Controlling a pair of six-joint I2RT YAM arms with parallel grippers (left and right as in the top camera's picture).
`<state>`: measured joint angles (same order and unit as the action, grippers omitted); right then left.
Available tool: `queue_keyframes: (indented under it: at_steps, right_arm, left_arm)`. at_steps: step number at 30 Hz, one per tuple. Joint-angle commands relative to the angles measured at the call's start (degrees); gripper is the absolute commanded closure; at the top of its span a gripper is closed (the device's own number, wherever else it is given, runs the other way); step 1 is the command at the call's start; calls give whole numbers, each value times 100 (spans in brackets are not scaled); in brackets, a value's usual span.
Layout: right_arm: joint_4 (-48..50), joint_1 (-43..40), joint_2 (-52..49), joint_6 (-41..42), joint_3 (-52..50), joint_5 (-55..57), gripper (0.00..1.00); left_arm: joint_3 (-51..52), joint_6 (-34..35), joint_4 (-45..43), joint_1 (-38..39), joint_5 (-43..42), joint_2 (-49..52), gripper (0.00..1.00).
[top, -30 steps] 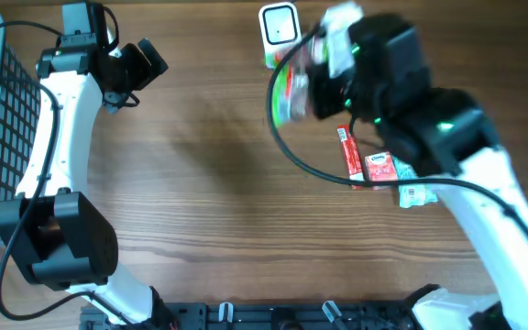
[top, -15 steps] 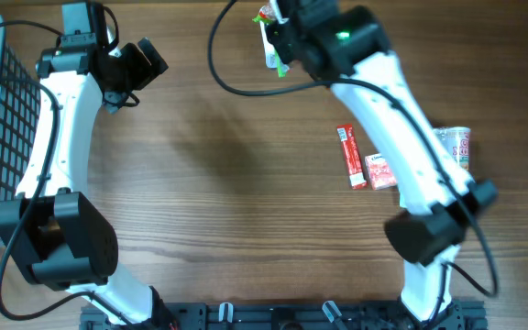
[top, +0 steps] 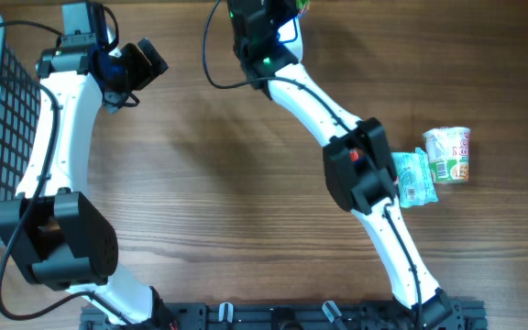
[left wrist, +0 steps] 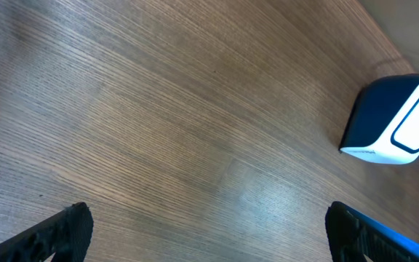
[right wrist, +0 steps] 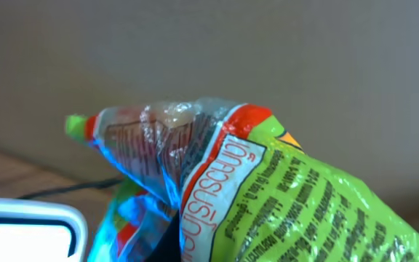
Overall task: Scan the item barcode
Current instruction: 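Lift the green snack bag and hold it up to the scanner, then lower the green snack bag onto the table below the scanner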
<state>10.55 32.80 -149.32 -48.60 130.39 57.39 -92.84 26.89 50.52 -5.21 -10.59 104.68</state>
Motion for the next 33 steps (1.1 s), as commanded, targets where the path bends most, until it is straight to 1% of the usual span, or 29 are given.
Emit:
queue_keyframes:
  at_steps: [1, 4, 9, 11, 12, 14, 16, 18, 20, 22, 23, 24, 25, 27, 29, 31, 33]
  right_arm:
    - [426, 28, -417, -946, 116, 498, 96]
    - [439, 133, -466, -839, 116, 490, 96]
    - [564, 223, -466, -1049, 116, 470, 96]
    - [997, 170, -435, -1281, 116, 579, 96]
    - [1167, 146, -354, -1250, 116, 638, 96]
    - [1047, 146, -46, -1073, 116, 688, 96]
    - [354, 153, 472, -710, 116, 691, 96]
    - [-809, 153, 973, -20, 116, 632, 96]
    - [-2656, 153, 1602, 1220, 116, 280, 96]
    - [-4625, 129, 2181, 2623, 116, -800, 96]
    - [-5624, 81, 2481, 3453, 116, -1674, 96]
    - [-6365, 13, 2686, 4177, 116, -2529, 96]
    - [-7040, -101, 2844, 4693, 116, -3517, 96]
    - [-8308, -387, 2920, 5191, 116, -5239, 96]
    - [-9165, -649, 2874, 5331, -98, -6109, 96]
    - [-9374, -802, 2876, 5331, -669, -6304, 96]
    - [-9254, -925, 2876, 5335, -1580, -6142, 96]
  left_arm:
    - [-15, 13, -4, -22, -28, 0, 0]
    - [-15, 13, -4, -22, -28, 0, 0]
    - [-15, 13, -4, -22, -28, 2, 0]
    - [-15, 13, -4, -22, -28, 0, 0]
    - [-15, 13, -4, -22, -28, 2, 0]
    - [-15, 13, -4, -22, -28, 2, 0]
    - [-15, 13, -4, -22, -28, 2, 0]
    - [-15, 13, -4, -22, -28, 0, 0]
    - [-15, 13, -4, -22, -28, 0, 0]
    - [-15, 13, -4, -22, -28, 0, 0]
    - [-15, 13, -4, -22, -28, 2, 0]
    - [-15, 13, -4, -22, -28, 2, 0]
    - [-15, 13, -4, -22, -28, 2, 0]
    - [-15, 13, -4, -22, -28, 2, 0]
    - [-15, 13, -4, -22, -28, 0, 0]
    - [-15, 13, -4, -22, -28, 2, 0]
    - [-15, 13, -4, -22, -28, 0, 0]
